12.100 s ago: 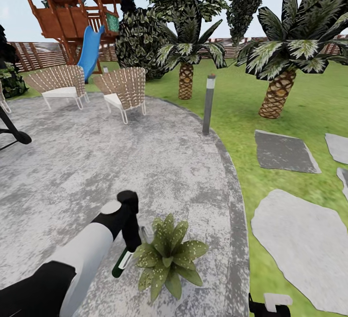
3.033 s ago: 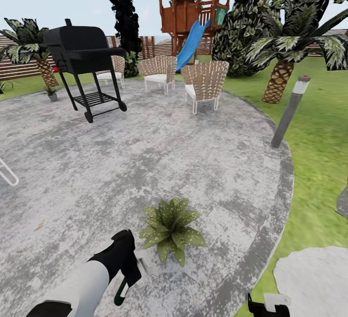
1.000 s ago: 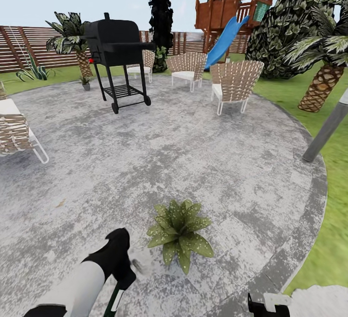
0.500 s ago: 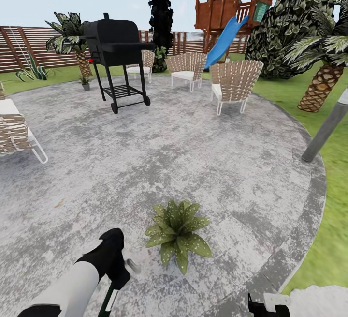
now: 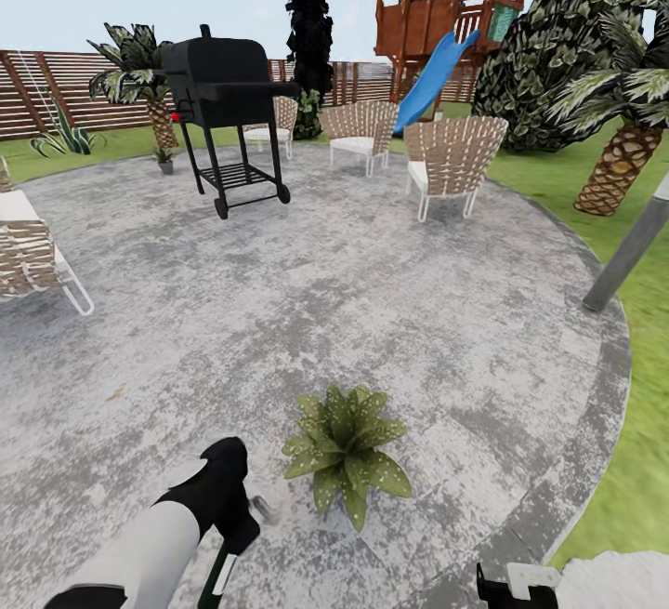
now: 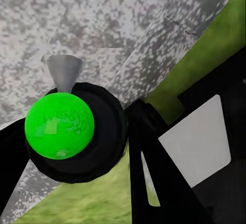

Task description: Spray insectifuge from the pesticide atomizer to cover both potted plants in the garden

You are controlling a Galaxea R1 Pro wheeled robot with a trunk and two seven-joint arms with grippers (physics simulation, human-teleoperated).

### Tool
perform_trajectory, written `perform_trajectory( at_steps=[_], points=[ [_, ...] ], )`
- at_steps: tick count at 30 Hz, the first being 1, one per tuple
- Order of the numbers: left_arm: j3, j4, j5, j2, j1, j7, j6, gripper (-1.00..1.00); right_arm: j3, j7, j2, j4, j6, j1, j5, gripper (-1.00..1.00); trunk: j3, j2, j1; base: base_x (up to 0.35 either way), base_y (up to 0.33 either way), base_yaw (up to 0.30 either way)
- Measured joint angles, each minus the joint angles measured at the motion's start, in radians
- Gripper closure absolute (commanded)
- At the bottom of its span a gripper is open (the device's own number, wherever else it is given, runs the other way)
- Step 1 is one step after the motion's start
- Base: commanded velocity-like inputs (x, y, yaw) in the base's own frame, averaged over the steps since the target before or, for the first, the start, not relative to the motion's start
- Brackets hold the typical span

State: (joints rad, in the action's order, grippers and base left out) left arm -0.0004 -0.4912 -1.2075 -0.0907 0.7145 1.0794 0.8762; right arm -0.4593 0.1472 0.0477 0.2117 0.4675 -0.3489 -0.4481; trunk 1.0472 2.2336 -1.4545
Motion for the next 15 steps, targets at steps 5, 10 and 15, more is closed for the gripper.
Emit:
perform_trajectory(
  at_steps=[5,10,15],
  points=[
    [-0.001,0.000,-0.001,-0.005,0.000,-0.001,-0.002,1.00,0.000,0.000,0.000,0.000,0.000,0.000,0.000,-1.00,0.000,0.000,0.000,0.176,-0.139,0.000],
    [0.000,0.000,-0.002,-0.006,0.000,0.000,-0.002,1.00,0.000,0.000,0.000,0.000,0.000,0.000,0.000,-1.00,0.000,0.000,0.000,0.124,-0.108,0.000],
    [-0.001,0.000,0.000,-0.006,0.000,0.000,-0.002,1.00,0.000,0.000,0.000,0.000,0.000,0.000,0.000,-1.00,0.000,0.000,0.000,0.009,-0.008,0.000]
  ],
)
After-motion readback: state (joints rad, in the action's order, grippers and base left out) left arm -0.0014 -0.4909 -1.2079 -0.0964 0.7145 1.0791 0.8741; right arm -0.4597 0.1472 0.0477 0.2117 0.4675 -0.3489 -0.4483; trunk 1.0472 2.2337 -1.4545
